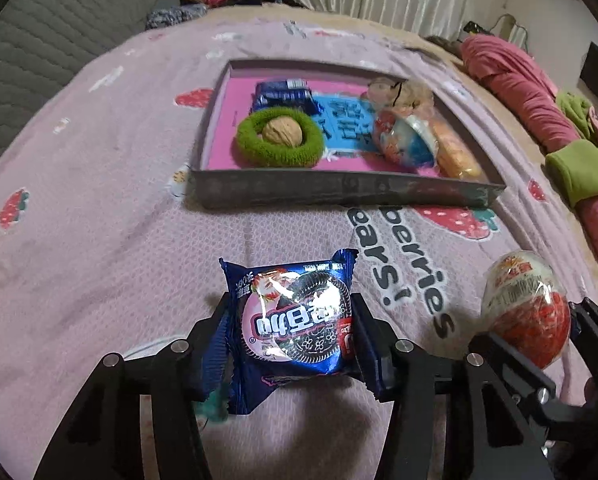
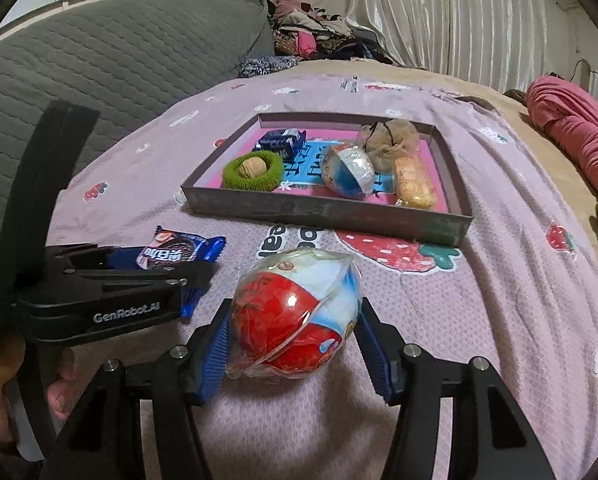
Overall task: Organize objects
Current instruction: 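Lift cookie packet with left tool while right tool carries red egg toward tray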
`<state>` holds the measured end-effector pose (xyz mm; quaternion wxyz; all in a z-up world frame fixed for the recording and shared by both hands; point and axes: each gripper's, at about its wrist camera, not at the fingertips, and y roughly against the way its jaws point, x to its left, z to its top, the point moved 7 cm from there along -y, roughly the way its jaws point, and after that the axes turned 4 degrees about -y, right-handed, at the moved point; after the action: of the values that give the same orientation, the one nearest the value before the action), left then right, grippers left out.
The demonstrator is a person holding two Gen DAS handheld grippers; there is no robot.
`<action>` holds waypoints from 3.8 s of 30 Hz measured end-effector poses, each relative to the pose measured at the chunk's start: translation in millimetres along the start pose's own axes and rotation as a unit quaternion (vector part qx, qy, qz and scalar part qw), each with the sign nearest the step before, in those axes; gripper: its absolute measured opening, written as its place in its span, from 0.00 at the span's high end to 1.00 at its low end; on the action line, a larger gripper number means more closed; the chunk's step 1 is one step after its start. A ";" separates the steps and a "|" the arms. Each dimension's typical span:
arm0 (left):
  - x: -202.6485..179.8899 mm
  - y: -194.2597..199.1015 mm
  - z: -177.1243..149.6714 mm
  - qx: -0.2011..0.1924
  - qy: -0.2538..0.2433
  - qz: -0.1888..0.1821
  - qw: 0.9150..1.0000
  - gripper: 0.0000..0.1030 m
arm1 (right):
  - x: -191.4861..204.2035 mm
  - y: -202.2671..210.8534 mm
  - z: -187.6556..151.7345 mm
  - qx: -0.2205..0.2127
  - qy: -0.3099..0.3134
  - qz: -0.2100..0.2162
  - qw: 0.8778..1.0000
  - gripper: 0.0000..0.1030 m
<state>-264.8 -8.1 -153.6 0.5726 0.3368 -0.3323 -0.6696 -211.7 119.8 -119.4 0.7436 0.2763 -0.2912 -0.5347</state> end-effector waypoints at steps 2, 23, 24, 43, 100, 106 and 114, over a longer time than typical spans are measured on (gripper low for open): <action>-2.0 11.8 -2.6 -0.010 -0.002 0.002 1.000 0.45 | -0.5 8.5 1.9 -0.007 -0.002 0.001 1.000 0.43; -38.5 169.5 -10.2 -0.123 -0.036 0.036 0.991 0.45 | 8.5 133.5 30.4 -0.099 0.001 0.012 0.995 0.43; -40.6 174.8 -9.7 -0.127 -0.037 0.036 0.991 0.45 | 8.5 139.3 32.1 -0.103 0.002 0.010 0.995 0.43; -54.4 249.0 12.6 -0.191 -0.043 0.036 0.980 0.47 | 21.1 218.8 65.0 -0.164 0.042 -0.010 0.986 0.43; -24.0 44.2 179.9 -0.177 -0.033 0.014 0.983 0.47 | -50.3 25.6 195.1 -0.150 0.052 -0.054 0.986 0.43; -16.7 4.3 175.5 -0.171 -0.026 0.015 0.985 0.47 | -67.1 -10.2 203.2 -0.150 0.004 -0.038 0.988 0.43; -5.9 -38.5 170.8 -0.156 -0.039 0.019 0.987 0.47 | -83.9 -50.7 193.6 -0.157 -0.007 -0.025 0.987 0.43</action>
<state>-427.0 12.6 -90.8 0.6172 0.2109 -0.2524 -0.7148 -406.5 166.7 -36.3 0.7621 0.1596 -0.2019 -0.5940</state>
